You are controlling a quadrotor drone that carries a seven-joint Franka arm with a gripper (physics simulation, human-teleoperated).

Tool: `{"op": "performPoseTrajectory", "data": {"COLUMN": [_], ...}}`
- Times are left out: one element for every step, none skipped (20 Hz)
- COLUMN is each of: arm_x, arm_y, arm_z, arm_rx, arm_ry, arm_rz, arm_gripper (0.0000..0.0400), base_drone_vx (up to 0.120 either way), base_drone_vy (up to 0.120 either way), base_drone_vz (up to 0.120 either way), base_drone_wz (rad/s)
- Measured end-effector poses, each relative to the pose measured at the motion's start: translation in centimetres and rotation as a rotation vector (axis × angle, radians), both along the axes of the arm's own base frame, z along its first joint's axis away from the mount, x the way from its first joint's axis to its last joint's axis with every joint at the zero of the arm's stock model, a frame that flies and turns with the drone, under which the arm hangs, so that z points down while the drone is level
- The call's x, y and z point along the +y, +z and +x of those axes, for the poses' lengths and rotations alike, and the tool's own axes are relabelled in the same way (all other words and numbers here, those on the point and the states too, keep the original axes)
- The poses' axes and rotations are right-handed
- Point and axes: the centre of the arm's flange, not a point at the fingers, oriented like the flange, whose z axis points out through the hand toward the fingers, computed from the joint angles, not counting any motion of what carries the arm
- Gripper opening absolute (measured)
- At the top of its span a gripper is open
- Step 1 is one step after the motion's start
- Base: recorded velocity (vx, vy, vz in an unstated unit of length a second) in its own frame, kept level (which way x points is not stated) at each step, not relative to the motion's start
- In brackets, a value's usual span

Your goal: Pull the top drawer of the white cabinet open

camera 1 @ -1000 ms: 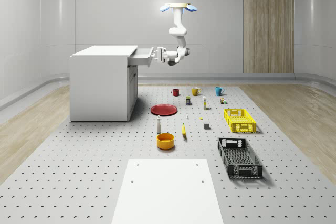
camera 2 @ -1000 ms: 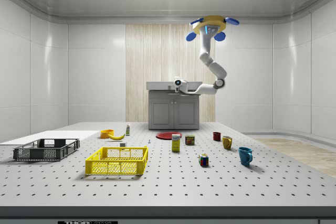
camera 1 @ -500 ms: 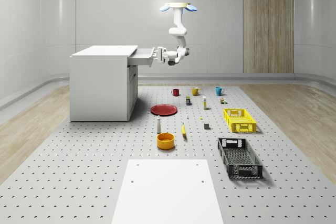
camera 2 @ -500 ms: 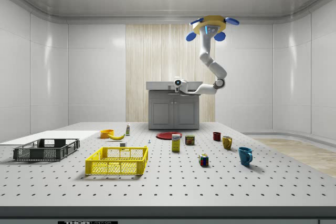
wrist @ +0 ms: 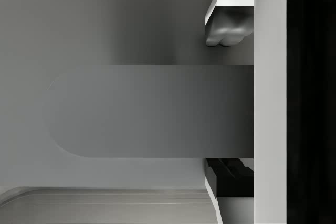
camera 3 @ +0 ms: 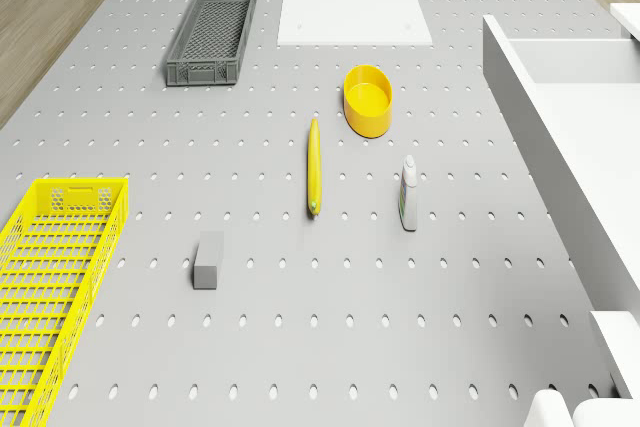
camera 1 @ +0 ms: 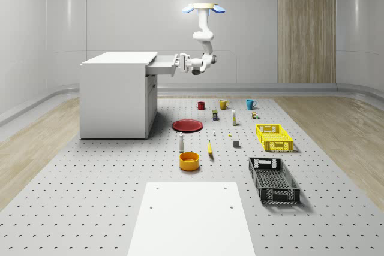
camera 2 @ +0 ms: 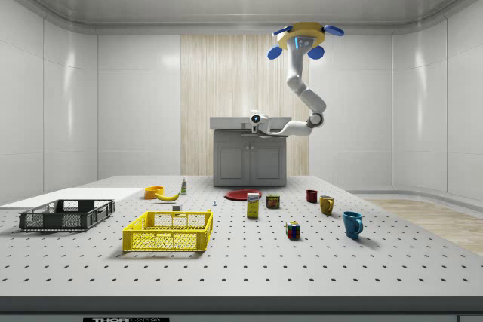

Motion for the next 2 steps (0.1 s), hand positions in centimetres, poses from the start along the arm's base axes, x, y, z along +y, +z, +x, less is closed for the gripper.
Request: {"op": "performPoseTrajectory", "data": {"arm_x": [0.0,0.0], "arm_y": [-0.01,-0.01], "arm_z": [0.0,0.0], "arm_rx": [-0.002,-0.004], "arm_ry": [0.0,0.0], "arm_rz": [0.0,0.0], "arm_gripper": [0.0306,0.0306], "base_drone_vx": [0.0,0.0], "base_drone_vy": [0.0,0.0], "base_drone_vz": [0.0,0.0], "base_drone_wz": [0.0,0.0]}}
